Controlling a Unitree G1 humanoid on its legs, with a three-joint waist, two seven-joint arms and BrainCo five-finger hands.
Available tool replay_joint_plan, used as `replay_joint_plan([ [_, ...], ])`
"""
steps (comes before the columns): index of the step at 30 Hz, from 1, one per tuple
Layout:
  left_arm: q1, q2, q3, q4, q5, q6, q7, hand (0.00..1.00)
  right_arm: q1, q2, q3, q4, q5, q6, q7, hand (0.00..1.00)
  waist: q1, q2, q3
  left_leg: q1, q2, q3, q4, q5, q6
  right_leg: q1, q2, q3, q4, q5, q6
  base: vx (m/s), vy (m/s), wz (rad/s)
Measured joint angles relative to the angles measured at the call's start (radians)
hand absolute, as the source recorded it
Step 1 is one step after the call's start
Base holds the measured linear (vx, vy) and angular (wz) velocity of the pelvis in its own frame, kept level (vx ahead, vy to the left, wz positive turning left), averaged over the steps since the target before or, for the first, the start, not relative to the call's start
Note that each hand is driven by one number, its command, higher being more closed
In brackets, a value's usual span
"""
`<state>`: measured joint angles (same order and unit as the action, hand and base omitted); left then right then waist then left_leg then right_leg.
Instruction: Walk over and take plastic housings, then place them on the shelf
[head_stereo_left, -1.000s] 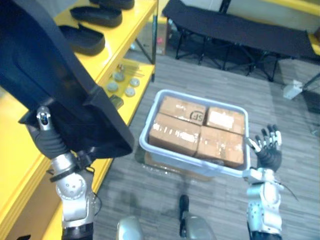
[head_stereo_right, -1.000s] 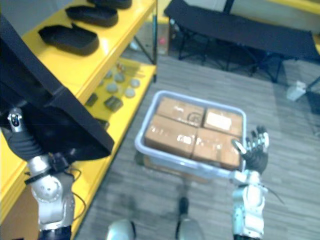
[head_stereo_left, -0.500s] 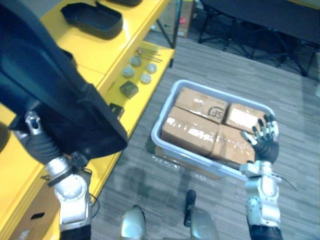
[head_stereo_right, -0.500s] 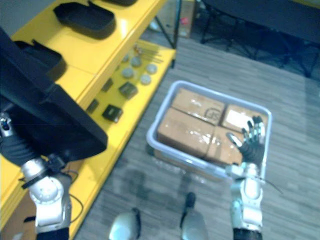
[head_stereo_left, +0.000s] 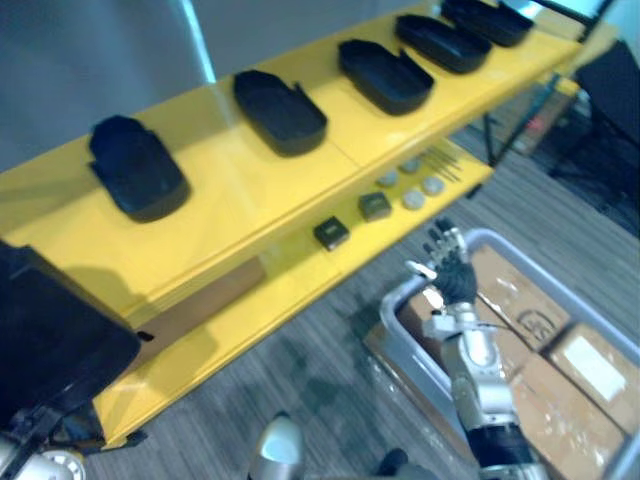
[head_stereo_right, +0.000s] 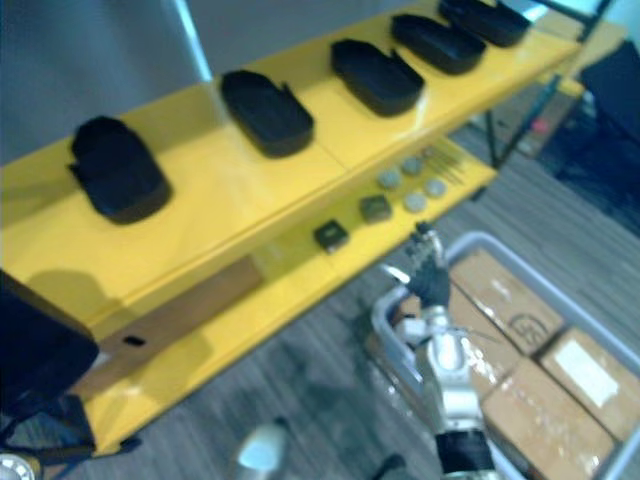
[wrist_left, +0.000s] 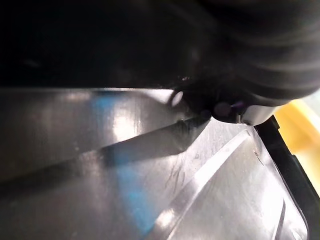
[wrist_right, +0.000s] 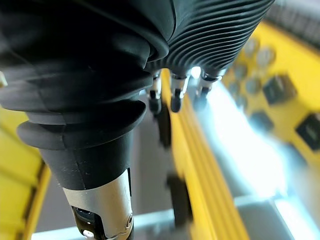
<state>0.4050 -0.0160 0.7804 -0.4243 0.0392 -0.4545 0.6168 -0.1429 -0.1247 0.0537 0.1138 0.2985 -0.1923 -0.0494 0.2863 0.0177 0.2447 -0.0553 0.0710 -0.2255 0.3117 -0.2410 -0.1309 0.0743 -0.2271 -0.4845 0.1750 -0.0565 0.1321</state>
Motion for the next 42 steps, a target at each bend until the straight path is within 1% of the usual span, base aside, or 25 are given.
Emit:
replay_joint_plan([
  [2,0.016,-0.003,0.008,-0.017,0.0,-0.003,0.0,1.0,-0.006,0.002,0.01,0.023,0.0,0.016,-0.007,0.0,0.012,-0.016,-0.027,-0.002,-0.004,-0.014,-0.003,0.002,-0.001,0.015,-0.001,-0.013,-0.015,0.002,0.003,0.0,0.005,0.19],
  [5,0.024,-0.003,0.009,-0.035,0.005,-0.009,0.001,1.0,-0.007,-0.001,0.008,0.027,0.001,0.025,-0.015,0.0,0.012,-0.026,-0.048,-0.011,-0.01,-0.015,-0.007,0.003,0.001,0.019,-0.001,-0.021,-0.025,0.005,0.008,-0.02,0.008,0.09],
  [8,-0.003,0.0,0.007,-0.071,0.01,-0.021,-0.011,1.0,0.022,-0.01,-0.028,0.026,0.003,0.035,-0.018,0.0,-0.031,-0.036,-0.063,-0.06,-0.033,-0.004,0.008,0.023,0.014,0.059,-0.019,-0.104,-0.054,0.017,0.027,-0.03,0.022,0.74],
  [9,-0.033,0.009,0.004,-0.096,0.009,-0.025,-0.026,1.0,0.046,-0.019,-0.058,0.026,0.002,0.039,-0.03,0.0,-0.042,-0.038,-0.063,-0.088,-0.033,0.039,0.018,0.042,0.022,0.084,-0.03,-0.164,-0.06,0.019,0.03,-0.01,0.037,1.12],
  [10,-0.043,0.012,0.004,-0.108,0.007,-0.025,-0.036,1.0,0.057,-0.024,-0.071,0.027,0.002,0.042,-0.04,0.0,-0.04,-0.039,-0.063,-0.094,-0.035,0.053,0.015,0.052,0.026,0.092,-0.036,-0.182,-0.06,0.019,0.03,-0.01,0.043,1.0],
  [11,-0.045,0.012,0.004,-0.121,0.002,-0.032,-0.049,1.0,0.066,-0.03,-0.08,0.027,0.001,0.043,-0.053,0.0,-0.031,-0.043,-0.066,-0.095,-0.052,0.048,0.004,0.064,0.033,0.1,-0.05,-0.2,-0.059,0.019,0.029,0.01,0.112,0.61],
  [13,-0.041,0.012,0.0,-0.123,-0.003,-0.031,-0.06,1.0,0.061,-0.031,-0.085,0.027,-0.001,0.041,-0.064,0.0,-0.022,-0.048,-0.07,-0.098,-0.073,0.045,-0.017,0.084,0.035,0.1,-0.07,-0.2,-0.051,0.019,0.029,0.01,0.11,0.45],
  [16,-0.037,0.013,-0.011,-0.123,-0.003,-0.032,-0.067,1.0,0.052,-0.03,-0.09,0.028,0.0,0.036,-0.063,0.0,-0.023,-0.049,-0.071,-0.101,-0.066,0.102,-0.014,0.105,0.039,0.1,-0.086,-0.192,-0.026,0.019,0.028,-0.01,0.071,0.26],
  [20,-0.026,0.019,-0.018,-0.122,-0.001,-0.032,-0.065,1.0,0.027,-0.024,-0.09,0.027,-0.001,-0.009,-0.059,0.0,-0.023,-0.054,-0.073,-0.099,-0.052,0.144,-0.025,0.104,0.039,0.084,-0.081,-0.14,-0.038,0.02,0.028,-0.07,0.031,-0.24],
  [24,-0.033,0.054,-0.018,-0.12,0.002,-0.034,-0.051,1.0,-0.006,-0.021,-0.089,0.027,-0.045,-0.029,-0.061,0.0,-0.025,-0.054,-0.071,-0.106,-0.034,0.18,-0.027,0.099,0.039,0.061,-0.061,-0.096,-0.068,0.017,0.021,-0.09,0.011,-0.31],
  [27,-0.044,0.054,-0.016,-0.12,0.009,-0.068,-0.053,1.0,-0.023,-0.031,-0.094,0.027,-0.054,-0.038,-0.064,0.0,-0.026,-0.062,-0.07,-0.104,-0.031,0.178,-0.022,0.097,0.039,0.061,-0.058,-0.093,-0.062,0.016,0.019,-0.01,0.007,0.01],
  [28,-0.063,0.054,-0.019,-0.122,0.009,-0.086,-0.065,1.0,-0.019,-0.042,-0.099,0.026,-0.067,-0.05,-0.078,0.0,-0.03,-0.064,-0.065,-0.104,-0.034,0.169,-0.019,0.088,0.046,0.049,-0.071,-0.095,-0.013,0.014,0.016,0.0,0.061,0.25],
  [29,-0.075,0.055,-0.027,-0.122,0.013,-0.099,-0.074,1.0,-0.011,-0.049,-0.102,0.024,-0.078,-0.056,-0.098,0.0,-0.036,-0.052,-0.058,-0.103,-0.032,0.15,-0.01,0.085,0.052,0.022,-0.089,-0.087,0.085,0.013,0.013,0.0,0.125,0.53],
  [30,-0.091,0.082,-0.045,-0.123,0.02,-0.113,-0.072,1.0,0.003,-0.049,-0.11,0.019,-0.078,-0.071,-0.133,0.0,-0.056,-0.046,-0.047,-0.1,-0.036,0.122,0.006,0.08,0.061,-0.031,-0.127,-0.042,0.253,0.014,-0.016,-0.01,0.132,0.58],
  [31,-0.099,0.108,-0.051,-0.123,0.02,-0.115,-0.072,1.0,0.009,-0.047,-0.112,0.012,-0.078,-0.076,-0.151,0.0,-0.061,-0.049,-0.042,-0.096,-0.041,0.112,0.013,0.078,0.068,-0.061,-0.142,0.0,0.327,0.024,-0.032,0.04,0.131,0.61],
  [32,-0.115,0.164,-0.06,-0.122,0.02,-0.113,-0.07,1.0,0.014,-0.038,-0.12,0.009,-0.078,-0.09,-0.173,0.0,-0.069,-0.058,-0.03,-0.074,-0.049,0.094,0.015,0.079,0.072,-0.113,-0.152,0.097,0.443,0.062,-0.081,0.07,0.054,0.55],
  [33,-0.134,0.21,-0.08,-0.122,0.021,-0.109,-0.061,1.0,0.018,-0.027,-0.142,0.008,-0.08,-0.101,-0.177,0.0,-0.086,-0.053,-0.022,-0.062,-0.046,0.058,0.015,0.078,0.08,-0.15,-0.141,0.183,0.515,0.065,-0.097,0.09,0.022,0.59],
  [34,-0.151,0.227,-0.094,-0.119,0.024,-0.105,-0.052,1.0,0.023,-0.025,-0.155,0.007,-0.08,-0.108,-0.178,0.0,-0.095,-0.053,-0.022,-0.06,-0.045,0.04,0.015,0.073,0.088,-0.158,-0.124,0.214,0.523,0.012,-0.093,0.06,-0.015,0.7],
  [35,-0.189,0.24,-0.109,-0.109,0.041,-0.094,-0.037,1.0,0.031,-0.024,-0.18,-0.005,-0.08,-0.112,-0.177,0.0,-0.11,-0.051,-0.021,-0.061,-0.043,0.011,0.011,0.072,0.089,-0.17,-0.087,0.258,0.484,-0.066,-0.079,0.04,-0.017,0.59],
  [36,-0.223,0.246,-0.109,-0.094,0.046,-0.07,-0.028,1.0,0.043,-0.024,-0.208,-0.03,-0.079,-0.119,-0.174,0.0,-0.112,-0.051,-0.021,-0.07,-0.041,-0.006,0.01,0.069,0.089,-0.192,-0.052,0.306,0.399,-0.096,-0.076,0.03,-0.027,0.49],
  [38,-0.263,0.246,-0.114,-0.062,0.044,-0.03,-0.021,1.0,0.061,-0.024,-0.241,-0.051,-0.079,-0.127,-0.171,0.0,-0.12,-0.044,-0.017,-0.083,-0.033,-0.029,0.009,0.063,0.08,-0.22,-0.007,0.394,0.258,-0.098,-0.068,0.06,-0.144,0.37],
  [39,-0.274,0.246,-0.131,-0.044,0.038,-0.009,-0.009,1.0,0.076,-0.025,-0.255,-0.063,-0.079,-0.127,-0.175,0.0,-0.136,-0.032,-0.01,-0.087,-0.02,-0.058,0.011,0.056,0.068,-0.22,0.02,0.443,0.18,-0.091,-0.061,0.08,-0.232,0.47],
  [40,-0.278,0.245,-0.142,-0.036,0.037,-0.001,-0.008,1.0,0.089,-0.024,-0.26,-0.071,-0.079,-0.127,-0.179,0.0,-0.139,-0.03,-0.009,-0.087,-0.013,-0.069,0.011,0.052,0.061,-0.217,0.029,0.461,0.146,-0.086,-0.06,0.11,-0.305,0.51],
  [41,-0.276,0.244,-0.163,-0.028,0.037,0.007,-0.008,1.0,0.115,-0.024,-0.269,-0.086,-0.078,-0.126,-0.191,0.0,-0.139,-0.034,-0.011,-0.088,-0.001,-0.082,0.012,0.039,0.036,-0.209,0.038,0.476,0.081,-0.069,-0.054,0.09,-0.264,0.35],
  [42,-0.27,0.243,-0.171,-0.027,0.036,0.008,-0.008,1.0,0.13,-0.023,-0.273,-0.098,-0.078,-0.126,-0.197,0.0,-0.139,-0.043,-0.015,-0.093,0.001,-0.087,0.011,0.032,0.021,-0.198,0.04,0.475,0.061,-0.07,-0.054,0.13,-0.397,0.55],
])
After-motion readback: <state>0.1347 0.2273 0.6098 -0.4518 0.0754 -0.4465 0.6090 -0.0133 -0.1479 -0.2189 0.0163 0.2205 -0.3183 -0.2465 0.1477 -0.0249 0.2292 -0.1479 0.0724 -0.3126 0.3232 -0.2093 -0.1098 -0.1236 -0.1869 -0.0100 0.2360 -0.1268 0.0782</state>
